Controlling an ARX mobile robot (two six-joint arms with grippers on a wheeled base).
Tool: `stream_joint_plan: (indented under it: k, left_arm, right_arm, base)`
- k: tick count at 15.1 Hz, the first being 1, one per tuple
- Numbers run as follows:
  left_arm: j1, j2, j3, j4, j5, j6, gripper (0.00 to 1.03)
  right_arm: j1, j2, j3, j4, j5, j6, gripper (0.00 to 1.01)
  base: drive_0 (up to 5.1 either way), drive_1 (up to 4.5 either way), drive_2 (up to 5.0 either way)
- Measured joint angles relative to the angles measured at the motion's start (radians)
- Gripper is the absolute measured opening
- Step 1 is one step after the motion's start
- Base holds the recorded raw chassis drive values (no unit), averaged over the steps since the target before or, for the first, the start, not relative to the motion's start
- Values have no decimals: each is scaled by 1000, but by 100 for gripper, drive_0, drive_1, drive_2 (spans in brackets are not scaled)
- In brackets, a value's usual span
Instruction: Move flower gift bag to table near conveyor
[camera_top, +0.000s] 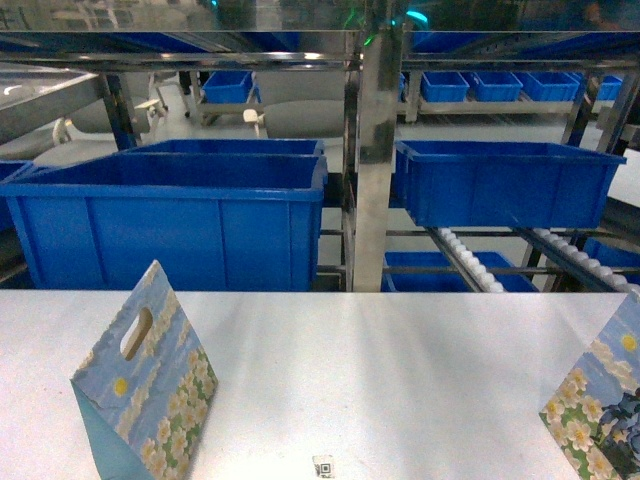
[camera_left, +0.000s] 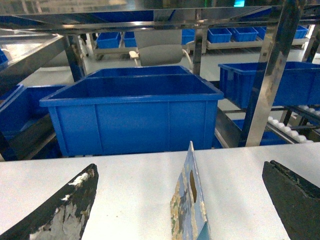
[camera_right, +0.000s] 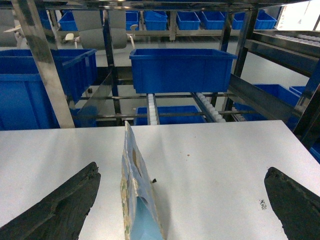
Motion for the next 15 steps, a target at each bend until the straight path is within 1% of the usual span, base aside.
stream_joint_plan:
  k: [2, 8, 9, 10, 11, 12, 13, 15]
  left_arm:
    - [-4, -13, 1, -11, -8, 3, 98]
    - [-3, -12, 1, -11, -8, 3, 98]
    - [-3, -10, 0, 5, -9, 6, 97]
    - [22, -22, -25, 98, 9, 6, 87]
    - [64, -62, -39, 76, 39, 6, 76]
    - [117, -121, -53, 34, 86, 6, 62]
    - [153, -145, -68, 60, 121, 6, 51]
    - [209, -194, -74, 3, 180, 7, 31]
  right_arm:
    - [0, 0, 0, 0, 0, 0, 98]
    - [0, -1, -1, 10, -2, 0, 98]
    - [-8, -31, -37, 104, -45, -8, 90]
    - [-9, -61, -45, 148, -80, -16, 79]
    - [-8, -61, -44, 157, -83, -23, 68]
    - [-8, -62, -45, 139, -83, -26, 53]
    - [-8, -62, -45, 149, -83, -26, 42]
    - [-8, -62, -45, 145, -84, -26, 22]
  base:
    - [0, 0, 0]
    - [0, 0, 0]
    - [0, 0, 0]
    - [0, 0, 0]
    - [0, 0, 0]
    - [0, 0, 0]
    - [0, 0, 0]
    - [0, 0, 0]
